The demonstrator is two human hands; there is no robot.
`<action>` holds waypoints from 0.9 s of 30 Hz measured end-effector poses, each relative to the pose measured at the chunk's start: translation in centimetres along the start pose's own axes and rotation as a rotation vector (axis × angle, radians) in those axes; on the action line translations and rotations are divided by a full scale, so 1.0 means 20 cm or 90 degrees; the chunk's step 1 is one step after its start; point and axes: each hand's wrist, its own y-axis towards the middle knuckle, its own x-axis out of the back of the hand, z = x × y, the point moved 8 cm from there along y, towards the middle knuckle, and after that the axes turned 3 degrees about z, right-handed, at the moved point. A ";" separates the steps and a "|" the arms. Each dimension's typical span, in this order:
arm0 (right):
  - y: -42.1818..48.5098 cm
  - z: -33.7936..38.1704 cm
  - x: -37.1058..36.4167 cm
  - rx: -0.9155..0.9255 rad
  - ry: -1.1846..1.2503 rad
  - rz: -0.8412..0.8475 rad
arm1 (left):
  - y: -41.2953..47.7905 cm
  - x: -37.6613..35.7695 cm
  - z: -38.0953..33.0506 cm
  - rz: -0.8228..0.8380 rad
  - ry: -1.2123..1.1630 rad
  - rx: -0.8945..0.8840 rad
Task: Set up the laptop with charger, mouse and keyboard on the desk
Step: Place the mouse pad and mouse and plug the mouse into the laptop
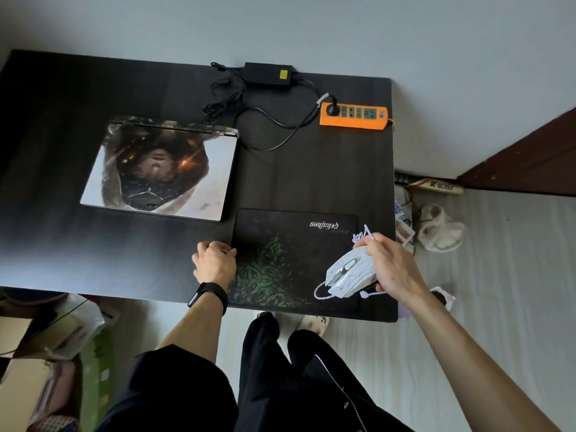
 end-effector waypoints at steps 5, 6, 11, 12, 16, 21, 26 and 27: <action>-0.02 0.02 -0.02 -0.009 0.015 0.005 | 0.04 0.02 -0.05 0.011 0.007 -0.006; -0.02 0.02 -0.03 -0.009 0.009 0.006 | 0.04 0.01 -0.06 0.014 0.011 -0.007; -0.03 0.04 -0.07 0.005 -0.018 0.028 | -0.08 0.02 -0.10 -0.014 -0.046 -0.080; -0.03 0.05 -0.08 0.005 -0.022 0.037 | -0.15 0.03 -0.15 -0.010 -0.080 -0.130; -0.01 0.09 -0.15 0.010 -0.019 0.074 | -0.54 -0.05 -0.47 0.292 -0.276 -0.256; 0.05 0.10 -0.20 0.041 -0.041 0.090 | -0.81 -0.07 -0.70 0.369 -0.029 -0.402; 0.12 0.08 0.08 0.020 0.000 -0.087 | -0.66 0.02 -0.60 0.150 0.024 -0.290; 0.13 0.08 0.18 0.014 0.021 -0.163 | -0.60 0.03 -0.54 0.141 0.004 -0.225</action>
